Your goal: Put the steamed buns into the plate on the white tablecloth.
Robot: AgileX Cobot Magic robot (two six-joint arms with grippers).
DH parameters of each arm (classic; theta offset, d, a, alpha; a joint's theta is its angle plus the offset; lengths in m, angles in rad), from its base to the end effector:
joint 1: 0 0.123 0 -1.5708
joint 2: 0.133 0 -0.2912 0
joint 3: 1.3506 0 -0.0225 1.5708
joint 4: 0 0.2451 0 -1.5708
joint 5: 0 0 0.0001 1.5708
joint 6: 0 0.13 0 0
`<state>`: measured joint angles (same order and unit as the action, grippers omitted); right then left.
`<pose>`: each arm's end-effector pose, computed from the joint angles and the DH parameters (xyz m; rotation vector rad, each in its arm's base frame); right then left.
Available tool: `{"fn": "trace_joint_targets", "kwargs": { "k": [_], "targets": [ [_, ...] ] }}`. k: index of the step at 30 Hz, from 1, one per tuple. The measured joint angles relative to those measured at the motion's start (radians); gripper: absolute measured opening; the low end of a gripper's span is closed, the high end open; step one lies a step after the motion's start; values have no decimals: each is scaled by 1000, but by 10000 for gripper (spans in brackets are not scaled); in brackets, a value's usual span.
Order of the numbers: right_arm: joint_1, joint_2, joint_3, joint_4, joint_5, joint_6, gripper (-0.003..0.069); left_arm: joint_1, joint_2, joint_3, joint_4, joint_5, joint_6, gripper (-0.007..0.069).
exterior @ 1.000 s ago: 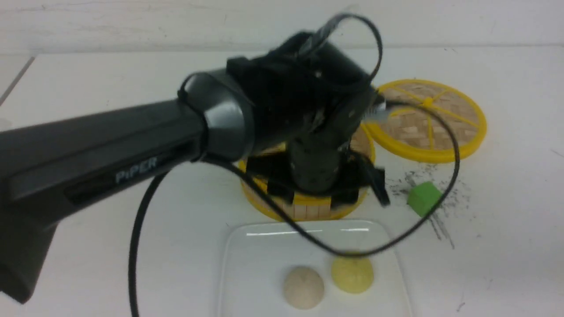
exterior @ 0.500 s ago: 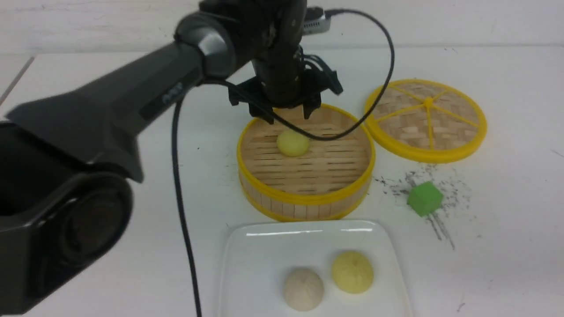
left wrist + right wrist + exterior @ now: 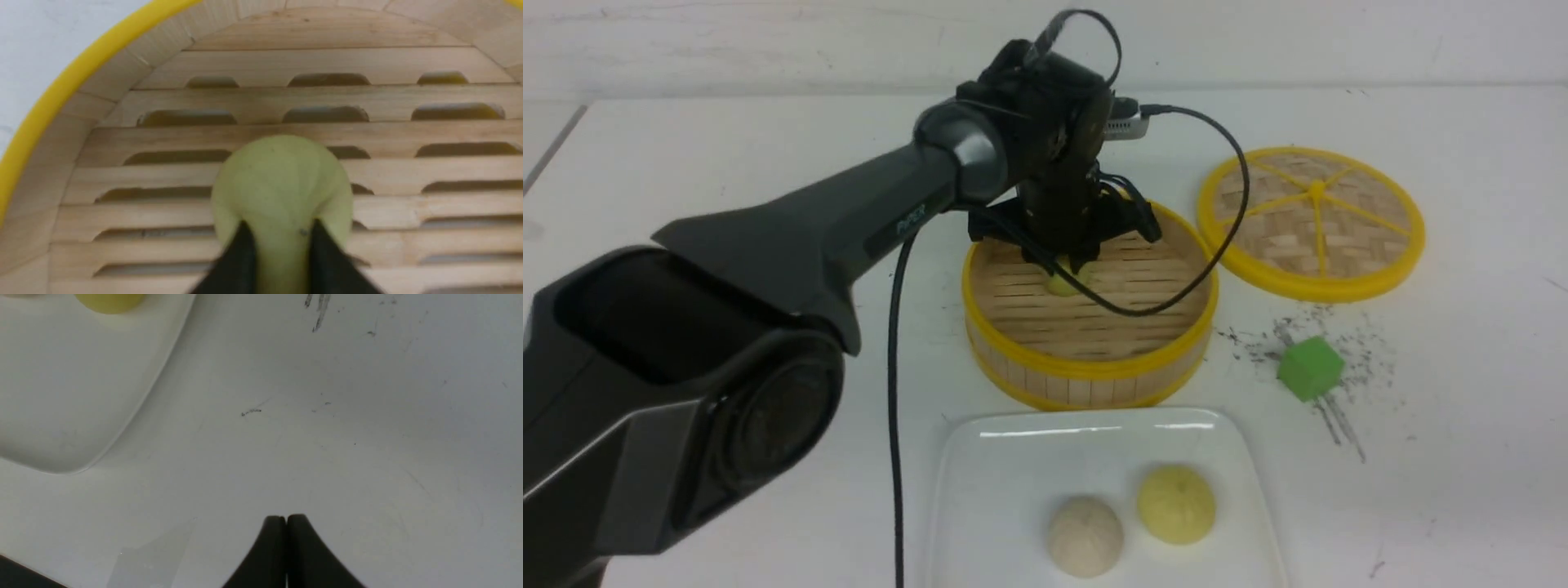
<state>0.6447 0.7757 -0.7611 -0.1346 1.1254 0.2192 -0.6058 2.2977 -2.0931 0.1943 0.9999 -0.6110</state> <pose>0.1118 0.0643 0.2810 -0.5847 2.5468 0.1272 0.4426 -0.2809 0.1918 0.0828 2.6603 -0.1453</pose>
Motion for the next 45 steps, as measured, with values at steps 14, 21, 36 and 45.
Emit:
{"fn": "trace_joint_targets", "kwargs": {
  "k": [14, 21, 36, 45],
  "targets": [
    [0, 0, 2, 14, -13, 0, 31, -29, -582, 107, 6, 237, 173, 22],
    [0, 0, 42, 21, -42, 1, 38, -148, -786, 590, -133, 233, 156, 36],
    [0, 0, 49, 21, -74, 3, 60, -313, -651, 1027, -58, -113, -95, 319],
    [0, 0, 49, 24, -61, 3, 69, -315, -614, 1018, -56, -117, -99, 441]
  ]
}}
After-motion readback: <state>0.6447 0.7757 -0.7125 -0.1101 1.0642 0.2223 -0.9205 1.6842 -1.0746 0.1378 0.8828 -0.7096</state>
